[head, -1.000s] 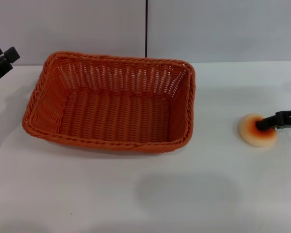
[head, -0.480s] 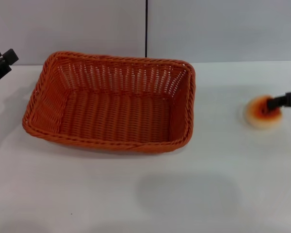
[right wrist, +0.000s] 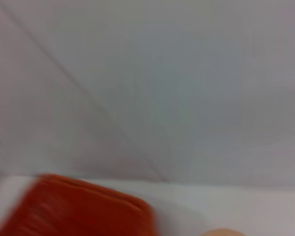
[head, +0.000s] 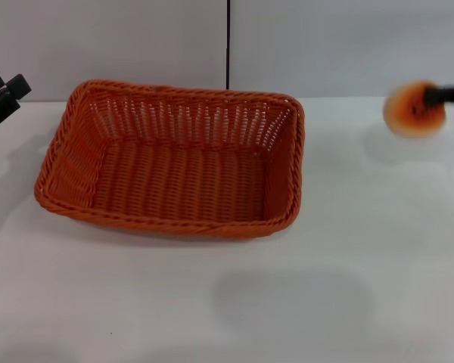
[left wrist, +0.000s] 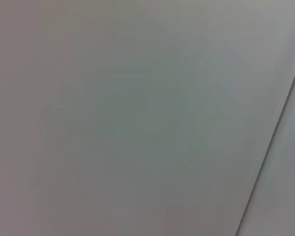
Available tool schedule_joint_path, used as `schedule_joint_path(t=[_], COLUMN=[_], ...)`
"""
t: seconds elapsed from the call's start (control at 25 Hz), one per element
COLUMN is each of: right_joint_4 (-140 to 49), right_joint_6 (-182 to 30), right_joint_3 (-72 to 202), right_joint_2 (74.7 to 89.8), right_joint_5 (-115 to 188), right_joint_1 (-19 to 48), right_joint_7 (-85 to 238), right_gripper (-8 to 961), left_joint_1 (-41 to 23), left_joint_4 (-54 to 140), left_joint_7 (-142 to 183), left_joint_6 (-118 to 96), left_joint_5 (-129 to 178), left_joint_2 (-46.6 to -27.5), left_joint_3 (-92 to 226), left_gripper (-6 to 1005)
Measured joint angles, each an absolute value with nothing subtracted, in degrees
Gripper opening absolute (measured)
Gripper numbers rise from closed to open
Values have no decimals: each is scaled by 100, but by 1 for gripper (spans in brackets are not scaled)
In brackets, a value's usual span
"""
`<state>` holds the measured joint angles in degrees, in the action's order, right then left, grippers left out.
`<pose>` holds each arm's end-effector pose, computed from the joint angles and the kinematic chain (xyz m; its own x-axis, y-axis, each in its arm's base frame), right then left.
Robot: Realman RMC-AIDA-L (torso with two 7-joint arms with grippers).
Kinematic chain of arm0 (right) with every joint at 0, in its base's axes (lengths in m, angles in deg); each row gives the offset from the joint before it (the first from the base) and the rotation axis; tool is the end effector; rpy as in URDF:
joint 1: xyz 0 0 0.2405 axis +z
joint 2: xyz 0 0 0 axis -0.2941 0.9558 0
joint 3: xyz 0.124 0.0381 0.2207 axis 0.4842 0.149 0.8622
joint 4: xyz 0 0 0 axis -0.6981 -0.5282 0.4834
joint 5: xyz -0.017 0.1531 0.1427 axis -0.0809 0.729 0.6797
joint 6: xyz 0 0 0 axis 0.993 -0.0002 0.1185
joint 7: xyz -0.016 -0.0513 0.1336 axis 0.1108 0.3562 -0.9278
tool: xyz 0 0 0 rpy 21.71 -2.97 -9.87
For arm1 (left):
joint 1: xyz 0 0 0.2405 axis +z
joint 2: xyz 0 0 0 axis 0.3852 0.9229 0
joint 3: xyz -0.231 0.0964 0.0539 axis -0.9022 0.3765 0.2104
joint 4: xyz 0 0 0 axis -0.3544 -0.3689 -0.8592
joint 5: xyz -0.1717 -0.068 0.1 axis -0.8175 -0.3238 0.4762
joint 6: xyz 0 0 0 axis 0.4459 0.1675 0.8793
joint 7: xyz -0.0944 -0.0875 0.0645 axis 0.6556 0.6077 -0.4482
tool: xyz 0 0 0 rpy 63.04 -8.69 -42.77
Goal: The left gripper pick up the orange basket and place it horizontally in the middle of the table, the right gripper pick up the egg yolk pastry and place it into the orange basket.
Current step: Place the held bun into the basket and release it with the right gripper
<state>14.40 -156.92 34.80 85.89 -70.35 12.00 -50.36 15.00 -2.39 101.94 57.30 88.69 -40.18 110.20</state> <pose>0.2508 0.3611 0.0987 0.4740 -0.6956 -0.5399 -0.8636 -0.4868 -0.1311 -0.3314 0.2873 0.0803 0.4913 0.2231 0.8420 0.7978 -0.5032 -0.3322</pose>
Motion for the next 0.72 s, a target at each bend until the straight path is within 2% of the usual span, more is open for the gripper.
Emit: schedule_joint_path(t=[0.12, 0.32, 0.4, 0.72], right_joint_4=[1535, 1462, 1053, -176], right_joint_6=[-15901, -16229, -16099, -15447], right_joint_3=[3454, 3148, 2648, 1945], right_joint_2=[8577, 8611, 8620, 8701], right_joint_5=[-6657, -6325, -6310, -6376], right_joint_1=[1284, 1818, 2232, 3049], right_joint_7=[-5035, -5033, -4935, -4292], right_gripper=[30, 28, 27, 42], left_joint_1=[1500, 1494, 1491, 1495], left_joint_4=[-238, -235, -201, -114], left_joint_7=[10194, 10195, 10191, 10161], left_joint_6=[5744, 5771, 5776, 5826], left_joint_5=[8869, 8868, 8866, 8861], left_joint_2=[-4018, -4018, -4023, -4027], left_joint_3=[11021, 11020, 11020, 11048], left_gripper=[584, 584, 584, 584])
